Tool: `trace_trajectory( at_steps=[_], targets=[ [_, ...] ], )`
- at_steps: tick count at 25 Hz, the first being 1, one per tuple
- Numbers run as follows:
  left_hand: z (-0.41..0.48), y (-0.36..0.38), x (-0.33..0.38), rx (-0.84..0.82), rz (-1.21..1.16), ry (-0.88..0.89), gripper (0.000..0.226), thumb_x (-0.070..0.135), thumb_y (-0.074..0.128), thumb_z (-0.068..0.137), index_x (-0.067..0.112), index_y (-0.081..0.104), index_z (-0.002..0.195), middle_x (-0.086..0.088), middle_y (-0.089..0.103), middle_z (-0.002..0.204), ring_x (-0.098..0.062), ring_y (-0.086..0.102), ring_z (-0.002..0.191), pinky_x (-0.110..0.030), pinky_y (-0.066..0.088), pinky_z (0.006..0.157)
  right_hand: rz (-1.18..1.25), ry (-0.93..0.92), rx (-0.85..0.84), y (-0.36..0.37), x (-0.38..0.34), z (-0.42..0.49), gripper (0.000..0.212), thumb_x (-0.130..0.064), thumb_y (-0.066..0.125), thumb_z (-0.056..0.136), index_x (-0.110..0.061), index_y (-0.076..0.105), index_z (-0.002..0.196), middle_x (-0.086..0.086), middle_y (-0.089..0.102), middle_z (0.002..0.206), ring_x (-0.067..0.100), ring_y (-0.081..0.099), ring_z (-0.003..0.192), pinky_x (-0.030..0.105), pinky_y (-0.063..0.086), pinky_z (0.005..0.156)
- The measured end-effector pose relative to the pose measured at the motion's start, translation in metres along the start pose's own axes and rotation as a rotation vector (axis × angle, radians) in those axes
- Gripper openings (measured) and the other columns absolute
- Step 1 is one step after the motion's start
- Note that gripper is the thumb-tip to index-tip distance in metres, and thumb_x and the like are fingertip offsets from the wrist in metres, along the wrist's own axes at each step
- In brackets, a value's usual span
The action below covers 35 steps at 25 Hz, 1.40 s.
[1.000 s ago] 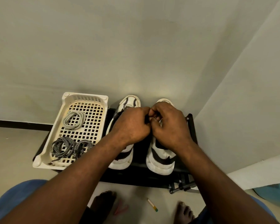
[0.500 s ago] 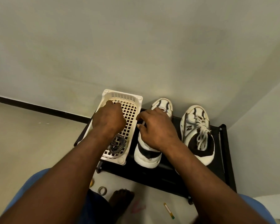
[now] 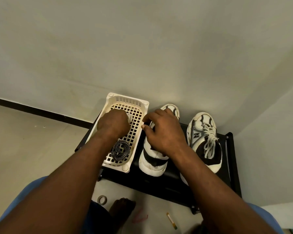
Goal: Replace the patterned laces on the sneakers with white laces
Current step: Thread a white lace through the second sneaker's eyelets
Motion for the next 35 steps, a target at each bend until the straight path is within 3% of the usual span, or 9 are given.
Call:
trace_trajectory(
  at_steps=[5,9,12,14,17,22,28,32,35],
  targets=[
    [-0.014,-0.029,0.028,-0.077,-0.685,0.304,0.008,0.017,0.067,0.095,0.024,0.070,0.093,0.002,0.074,0.083,-0.020,0.072,0.078,-0.033,0.054,0.073,0.207,0.081,0.067,-0.035,0.022,0.010,0.047,-0.029,0.072,0.092,-0.033,0.057,0.137,-0.012,0.060,0.136,0.013,0.050,0.124,0.030,0.044,0.098],
    [-0.016,-0.019,0.049,-0.031,-1.012,0.319,0.009,0.023,0.071,0.094,0.030,0.076,0.095,0.000,0.072,0.080,-0.012,0.065,0.071,-0.034,0.050,0.074,0.248,0.107,-0.018,-0.045,0.044,0.011,0.037,-0.035,0.074,0.093,-0.034,0.064,0.128,-0.015,0.072,0.114,0.004,0.064,0.106,0.029,0.054,0.090],
    [-0.011,-0.010,0.074,0.001,-1.026,0.299,0.007,0.023,0.072,0.095,0.026,0.078,0.092,0.004,0.074,0.078,-0.009,0.068,0.073,-0.031,0.050,0.074,0.368,0.209,0.069,-0.049,0.063,0.009,0.016,-0.034,0.076,0.093,-0.033,0.072,0.109,-0.016,0.072,0.085,-0.002,0.067,0.081,0.018,0.053,0.068],
    [-0.010,-0.004,0.090,-0.009,-1.024,0.306,0.006,0.025,0.071,0.097,0.027,0.076,0.094,0.003,0.076,0.080,-0.010,0.072,0.075,-0.033,0.054,0.074,0.367,0.263,0.141,-0.058,0.076,0.009,0.006,-0.034,0.076,0.093,-0.031,0.074,0.098,-0.013,0.072,0.077,0.002,0.068,0.073,0.024,0.055,0.065],
    [-0.010,0.000,0.101,-0.053,-0.949,0.381,0.008,0.024,0.072,0.097,0.032,0.072,0.101,0.004,0.074,0.082,-0.012,0.072,0.067,-0.034,0.058,0.072,0.265,0.338,0.153,-0.064,0.091,0.009,0.007,-0.036,0.073,0.094,-0.029,0.071,0.093,-0.012,0.069,0.075,0.005,0.065,0.072,0.032,0.055,0.066],
    [-0.004,-0.013,0.107,0.047,-0.875,0.445,0.020,0.015,0.076,0.093,0.030,0.078,0.106,0.014,0.076,0.093,-0.004,0.073,0.063,-0.010,0.049,0.062,0.156,0.450,0.285,-0.083,0.108,0.004,0.010,-0.036,0.068,0.098,-0.028,0.067,0.093,-0.012,0.065,0.074,0.007,0.061,0.069,0.026,0.042,0.060],
    [0.002,-0.010,0.111,0.121,-0.891,0.373,0.004,0.031,0.079,0.091,0.027,0.080,0.088,0.013,0.077,0.081,-0.002,0.072,0.071,-0.026,0.059,0.071,-0.084,0.344,0.143,-0.081,0.107,-0.003,0.011,-0.034,0.068,0.082,-0.033,0.068,0.093,-0.011,0.064,0.104,0.015,0.056,0.103,0.038,0.048,0.087],
    [-0.005,-0.010,0.121,-0.019,-0.983,0.483,0.017,0.012,0.070,0.096,0.026,0.080,0.100,0.011,0.079,0.094,-0.005,0.075,0.089,-0.033,0.061,0.087,0.436,0.308,0.030,-0.068,0.088,-0.002,0.030,-0.041,0.076,0.092,-0.037,0.065,0.119,-0.017,0.071,0.108,-0.001,0.067,0.099,0.027,0.057,0.084],
    [-0.003,-0.011,0.117,0.104,-0.965,0.445,0.010,0.024,0.080,0.089,0.027,0.071,0.091,0.007,0.075,0.083,-0.010,0.072,0.078,-0.033,0.059,0.073,0.382,0.346,0.033,-0.063,0.096,0.002,0.013,-0.034,0.076,0.094,-0.035,0.074,0.106,-0.014,0.074,0.084,0.002,0.070,0.076,0.035,0.061,0.074]
  ],
)
Point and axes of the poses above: each hand's wrist, its own z-axis towards the middle knuckle, its own y-axis out of the palm, x = y × z, the point moved 2 cm from there along z, towards the middle knuckle
